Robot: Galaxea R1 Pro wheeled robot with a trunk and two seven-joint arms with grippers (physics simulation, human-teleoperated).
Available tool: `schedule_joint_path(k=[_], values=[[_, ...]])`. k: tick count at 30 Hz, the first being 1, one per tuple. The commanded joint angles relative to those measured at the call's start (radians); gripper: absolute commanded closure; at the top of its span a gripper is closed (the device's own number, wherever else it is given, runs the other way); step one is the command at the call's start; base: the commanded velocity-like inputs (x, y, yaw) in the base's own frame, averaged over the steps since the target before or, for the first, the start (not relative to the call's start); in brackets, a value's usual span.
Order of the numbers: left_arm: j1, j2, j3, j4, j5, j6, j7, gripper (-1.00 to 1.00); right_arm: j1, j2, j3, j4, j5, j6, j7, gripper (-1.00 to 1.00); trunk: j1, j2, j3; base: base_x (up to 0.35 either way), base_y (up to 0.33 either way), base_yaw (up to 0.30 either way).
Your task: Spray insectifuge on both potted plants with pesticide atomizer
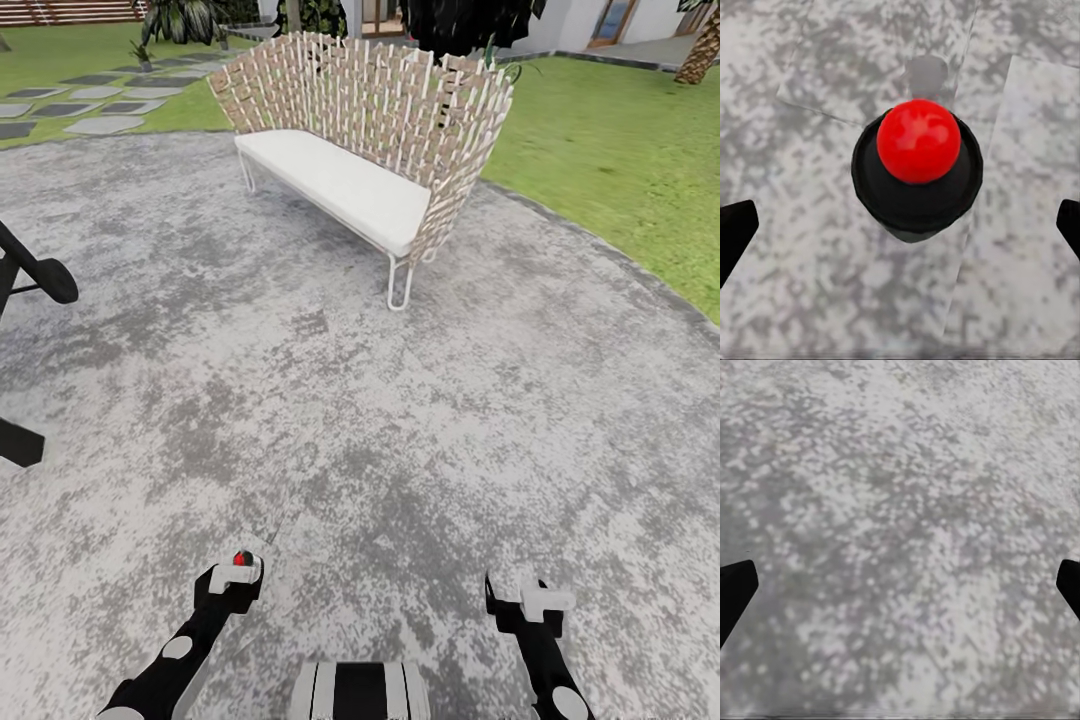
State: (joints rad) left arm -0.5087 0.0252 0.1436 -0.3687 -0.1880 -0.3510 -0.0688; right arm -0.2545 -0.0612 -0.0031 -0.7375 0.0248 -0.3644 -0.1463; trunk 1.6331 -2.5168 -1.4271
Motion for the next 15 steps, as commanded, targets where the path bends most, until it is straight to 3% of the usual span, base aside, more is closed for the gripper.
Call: schedule_joint_path(k=[1,15], values=[[-0.001,-0.001,0.008,0.001,-0.007,-0.003,-0.007,-1.0,0.0,0.0,0.0,0.0,0.003,-0.002,-0.004,-1.0,0.0,0.0,-0.006,0.0,0.0,0.0],[-0.001,-0.002,0.008,0.001,-0.005,-0.005,-0.006,-1.0,0.0,0.0,0.002,0.001,0.003,-0.002,-0.004,-1.0,0.0,0.0,-0.009,0.022,0.0,-0.025]])
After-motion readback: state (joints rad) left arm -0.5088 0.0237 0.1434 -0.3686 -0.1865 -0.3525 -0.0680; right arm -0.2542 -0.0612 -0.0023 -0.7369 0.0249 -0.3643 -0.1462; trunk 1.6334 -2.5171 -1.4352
